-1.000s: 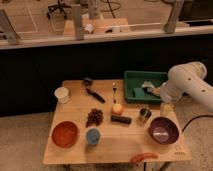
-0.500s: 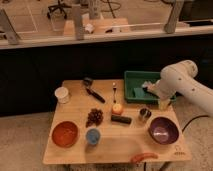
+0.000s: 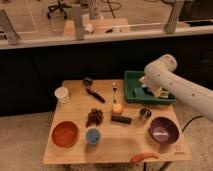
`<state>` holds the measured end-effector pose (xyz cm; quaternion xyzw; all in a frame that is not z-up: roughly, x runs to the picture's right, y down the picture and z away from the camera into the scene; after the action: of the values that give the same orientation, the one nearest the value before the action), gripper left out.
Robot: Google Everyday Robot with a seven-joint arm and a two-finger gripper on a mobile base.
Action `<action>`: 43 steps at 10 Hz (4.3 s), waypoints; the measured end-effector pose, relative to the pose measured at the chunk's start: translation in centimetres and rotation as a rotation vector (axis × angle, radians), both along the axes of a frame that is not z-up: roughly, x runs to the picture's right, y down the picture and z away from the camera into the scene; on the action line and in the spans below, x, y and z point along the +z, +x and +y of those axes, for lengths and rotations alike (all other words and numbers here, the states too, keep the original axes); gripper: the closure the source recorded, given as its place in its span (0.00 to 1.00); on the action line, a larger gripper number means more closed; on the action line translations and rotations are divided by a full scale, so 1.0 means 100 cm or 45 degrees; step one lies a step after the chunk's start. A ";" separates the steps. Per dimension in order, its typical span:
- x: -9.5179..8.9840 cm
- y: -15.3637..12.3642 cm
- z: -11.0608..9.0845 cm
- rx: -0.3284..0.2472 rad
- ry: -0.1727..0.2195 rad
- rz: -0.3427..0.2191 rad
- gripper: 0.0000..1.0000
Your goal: Place sponge in paper cup
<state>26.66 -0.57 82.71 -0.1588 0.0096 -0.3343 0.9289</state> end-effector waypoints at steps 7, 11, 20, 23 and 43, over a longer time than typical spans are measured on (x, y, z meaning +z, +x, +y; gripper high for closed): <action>0.016 0.003 -0.015 -0.020 0.069 -0.103 0.20; 0.042 -0.022 -0.018 -0.289 0.057 -0.330 0.20; 0.104 -0.038 0.010 -0.594 -0.109 -0.275 0.20; 0.121 -0.031 0.023 -0.598 -0.172 -0.274 0.20; 0.138 -0.046 0.057 -0.618 -0.239 -0.372 0.89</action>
<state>22.05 5.11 96.50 -0.1873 -0.1173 -0.5655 0.7946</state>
